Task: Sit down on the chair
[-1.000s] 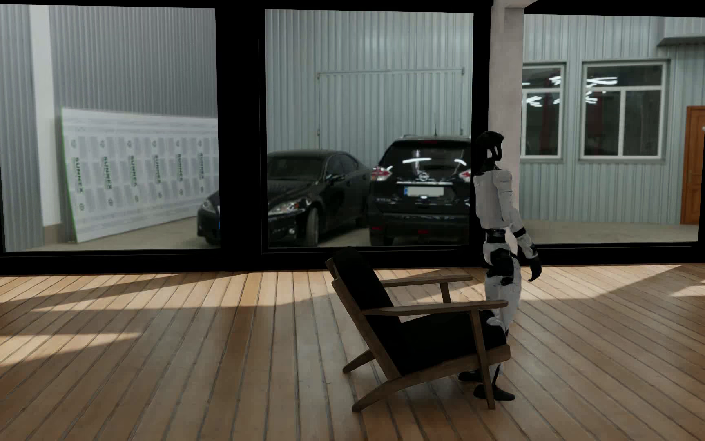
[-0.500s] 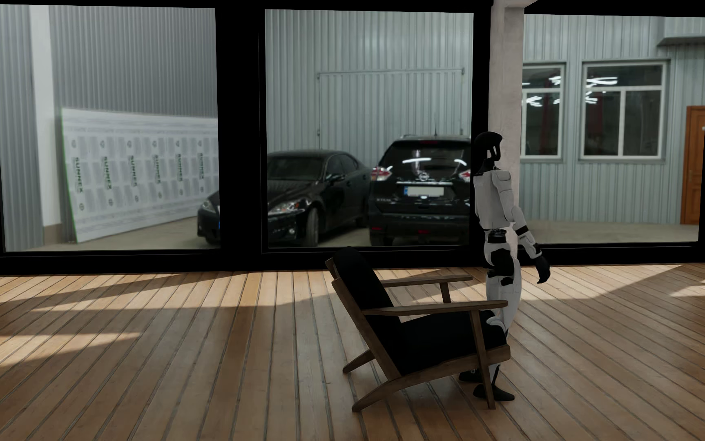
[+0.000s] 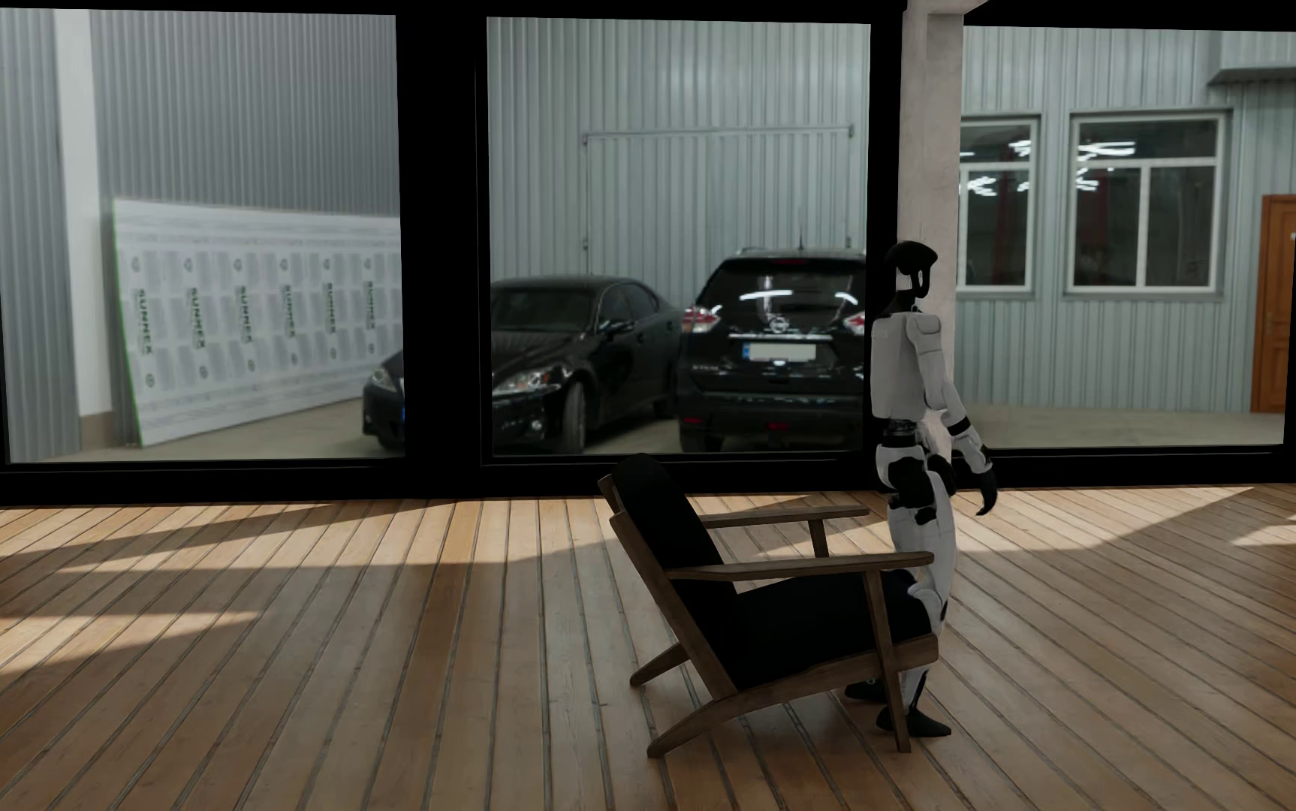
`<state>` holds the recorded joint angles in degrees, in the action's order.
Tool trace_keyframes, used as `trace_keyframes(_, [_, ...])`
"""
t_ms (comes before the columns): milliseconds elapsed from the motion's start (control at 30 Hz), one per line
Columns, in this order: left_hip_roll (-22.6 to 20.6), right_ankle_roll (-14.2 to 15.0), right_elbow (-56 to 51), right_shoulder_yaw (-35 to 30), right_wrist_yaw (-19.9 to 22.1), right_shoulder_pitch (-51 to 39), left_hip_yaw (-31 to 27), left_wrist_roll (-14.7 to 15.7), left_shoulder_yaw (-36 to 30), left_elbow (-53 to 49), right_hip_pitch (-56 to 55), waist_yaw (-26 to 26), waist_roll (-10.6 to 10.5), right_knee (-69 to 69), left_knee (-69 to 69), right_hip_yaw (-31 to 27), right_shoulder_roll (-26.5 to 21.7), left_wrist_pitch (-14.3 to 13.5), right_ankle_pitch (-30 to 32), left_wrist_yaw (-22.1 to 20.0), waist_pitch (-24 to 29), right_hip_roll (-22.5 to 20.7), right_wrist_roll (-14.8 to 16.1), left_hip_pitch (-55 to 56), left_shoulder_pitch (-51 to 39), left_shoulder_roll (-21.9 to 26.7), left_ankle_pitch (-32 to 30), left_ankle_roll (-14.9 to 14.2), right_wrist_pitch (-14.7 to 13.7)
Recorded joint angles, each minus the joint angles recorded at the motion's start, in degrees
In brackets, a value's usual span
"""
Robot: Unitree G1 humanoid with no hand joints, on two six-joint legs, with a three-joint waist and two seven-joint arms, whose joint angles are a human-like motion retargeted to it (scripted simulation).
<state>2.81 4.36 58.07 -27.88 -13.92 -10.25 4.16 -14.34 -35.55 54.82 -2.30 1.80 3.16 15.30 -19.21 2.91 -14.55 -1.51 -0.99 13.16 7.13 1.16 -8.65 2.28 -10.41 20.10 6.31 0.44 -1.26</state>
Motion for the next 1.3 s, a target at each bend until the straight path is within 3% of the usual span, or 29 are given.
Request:
trace_keyframes(100, [0.6,1.4,-4.0,-4.0,0.6,-6.3,-1.0,-1.3,-5.1,-4.5,-8.9,-0.1,-0.1,8.6,-7.2,-0.4,-2.2,-1.0,-1.1,1.0,6.1,1.6,-0.1,7.9,-6.2,1.6,0.6,-1.4,-0.7])
trace_keyframes(167, [1.3,2.3,-6.3,-6.7,3.9,-10.2,-1.4,-2.5,-10.7,-7.1,-13.7,-0.1,-0.2,12.3,-11.5,-0.6,-3.4,-1.4,-1.3,-1.0,10.9,2.2,0.1,12.8,-10.9,2.5,2.3,-1.8,-0.9])
trace_keyframes(200, [1.9,2.4,-6.6,-8.0,3.6,-12.3,-3.0,-2.3,-10.1,-7.3,-16.8,-0.1,-0.8,14.8,-14.3,-1.4,-3.9,-6.1,-2.0,1.7,13.9,1.9,-0.4,15.4,-14.6,3.4,5.6,-1.7,-5.5])
trace_keyframes(267, [3.3,3.8,-8.8,-11.3,4.5,-16.4,-3.2,-3.8,-15.4,-8.3,-22.5,0.0,-0.9,19.4,-19.2,-1.7,-5.5,-7.0,-2.4,0.4,18.3,2.8,-0.9,20.5,-19.7,3.9,7.9,-2.3,-6.6])
trace_keyframes(400, [6.9,6.8,-18.9,-18.0,2.9,-25.6,-4.2,-6.9,-24.8,-9.7,-36.0,-0.7,-2.1,33.2,-32.2,-2.9,-11.9,-8.7,-5.5,-3.9,27.1,5.0,-3.4,33.6,-30.6,4.9,6.7,-8.0,-10.1])
trace_keyframes(467, [8.3,8.8,-27.0,-19.6,5.7,-28.8,-5.3,-8.2,-29.3,-14.3,-43.3,-0.8,-2.4,41.2,-39.8,-4.0,-16.8,-11.1,-7.5,-7.1,30.6,6.5,-3.4,40.4,-35.9,7.5,8.7,-10.0,-13.5])
trace_keyframes(533, [9.1,10.1,-34.6,-21.6,10.1,-33.0,-7.1,-7.1,-33.4,-20.2,-50.7,-1.1,-2.2,49.0,-47.4,-5.2,-21.6,-12.0,-9.5,-14.2,34.2,7.3,-1.6,46.9,-41.7,11.7,11.2,-10.9,-15.6])
trace_keyframes(700, [10.3,13.8,-53.9,-24.3,23.4,-40.1,-11.9,-0.3,-43.1,-42.2,-68.0,-1.2,-2.4,68.0,-67.5,-8.5,-34.8,-13.5,-13.7,-31.2,39.9,8.7,6.7,63.9,-54.8,26.5,17.0,-12.0,-19.0])
trace_keyframes(800, [10.5,15.4,-63.2,-23.2,29.0,-41.5,-14.3,2.4,-45.7,-51.9,-76.0,-1.1,-2.7,79.1,-78.6,-10.5,-41.8,-14.5,-15.8,-38.5,42.3,10.2,10.3,71.5,-59.6,33.6,20.1,-12.7,-21.0])
trace_keyframes(933, [10.9,15.2,-70.5,-20.4,32.2,-40.7,-16.5,3.9,-45.7,-58.8,-81.9,-1.2,-2.8,89.6,-89.4,-12.2,-45.8,-14.8,-16.9,-42.3,43.9,10.2,12.2,77.4,-61.5,39.4,22.4,-13.2,-22.1])
trace_keyframes(1033, [10.8,14.2,-70.6,-17.0,30.4,-37.5,-17.3,3.5,-41.1,-58.8,-81.8,-1.3,-3.0,94.3,-93.9,-12.5,-45.0,-13.7,-16.6,-40.9,43.5,10.2,11.6,77.8,-57.2,39.9,22.0,-13.1,-21.2])
trace_keyframes(1167, [10.7,12.4,-65.3,-13.7,24.3,-33.7,-18.0,1.6,-30.4,-53.3,-78.2,-1.5,-2.8,98.0,-97.2,-12.5,-40.3,-12.3,-15.6,-34.6,41.6,9.7,8.7,74.8,-47.4,35.7,20.3,-12.8,-18.7])
trace_keyframes(1300, [11.0,11.4,-55.4,-6.6,18.3,-23.5,-16.9,-1.2,-14.9,-41.1,-70.0,-1.4,-3.3,96.9,-96.2,-11.7,-32.3,-11.9,-13.1,-27.2,38.8,10.4,4.0,66.9,-32.6,25.2,17.6,-12.2,-17.0])
